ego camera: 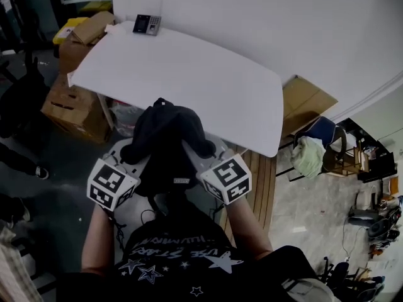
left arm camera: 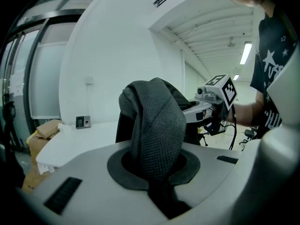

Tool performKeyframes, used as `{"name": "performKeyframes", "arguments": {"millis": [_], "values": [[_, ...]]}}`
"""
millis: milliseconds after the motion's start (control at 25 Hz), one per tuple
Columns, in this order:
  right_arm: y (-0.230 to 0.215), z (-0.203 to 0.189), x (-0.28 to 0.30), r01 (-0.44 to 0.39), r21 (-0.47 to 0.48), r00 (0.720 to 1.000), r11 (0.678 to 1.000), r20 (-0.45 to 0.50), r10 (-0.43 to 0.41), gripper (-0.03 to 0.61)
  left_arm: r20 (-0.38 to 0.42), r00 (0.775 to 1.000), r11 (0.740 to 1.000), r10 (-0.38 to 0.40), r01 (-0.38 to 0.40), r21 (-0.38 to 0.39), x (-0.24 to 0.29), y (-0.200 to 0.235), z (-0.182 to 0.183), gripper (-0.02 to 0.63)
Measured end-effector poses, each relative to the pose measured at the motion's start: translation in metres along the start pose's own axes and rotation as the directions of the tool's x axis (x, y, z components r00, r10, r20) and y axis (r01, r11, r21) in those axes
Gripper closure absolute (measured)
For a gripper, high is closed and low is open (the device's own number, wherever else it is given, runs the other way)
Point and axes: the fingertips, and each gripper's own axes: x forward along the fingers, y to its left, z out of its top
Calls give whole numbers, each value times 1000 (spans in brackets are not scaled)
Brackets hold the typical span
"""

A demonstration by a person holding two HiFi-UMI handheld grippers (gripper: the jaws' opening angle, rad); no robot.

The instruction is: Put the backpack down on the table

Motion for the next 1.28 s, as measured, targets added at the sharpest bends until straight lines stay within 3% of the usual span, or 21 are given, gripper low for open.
{"name": "performKeyframes", "arguments": {"millis": [360,640,1000,1280], "values": [[-67,52,34,-43,-43,997,998,66,45,552,21,999,996,49,-51,78,37,61,62,560],[-116,94,39,-83,-75,987,994,133,93,552,40,997,987,62,-67,145,59,83,119,560],[-183,126,51,-35,-147,974,988,215,67,552,123,987,980,104,-122,156,108,120,163,560],[-217,122,73,6,-119,984,993,178,15,552,98,994,985,56,-71,156,141,144,166,560]]}}
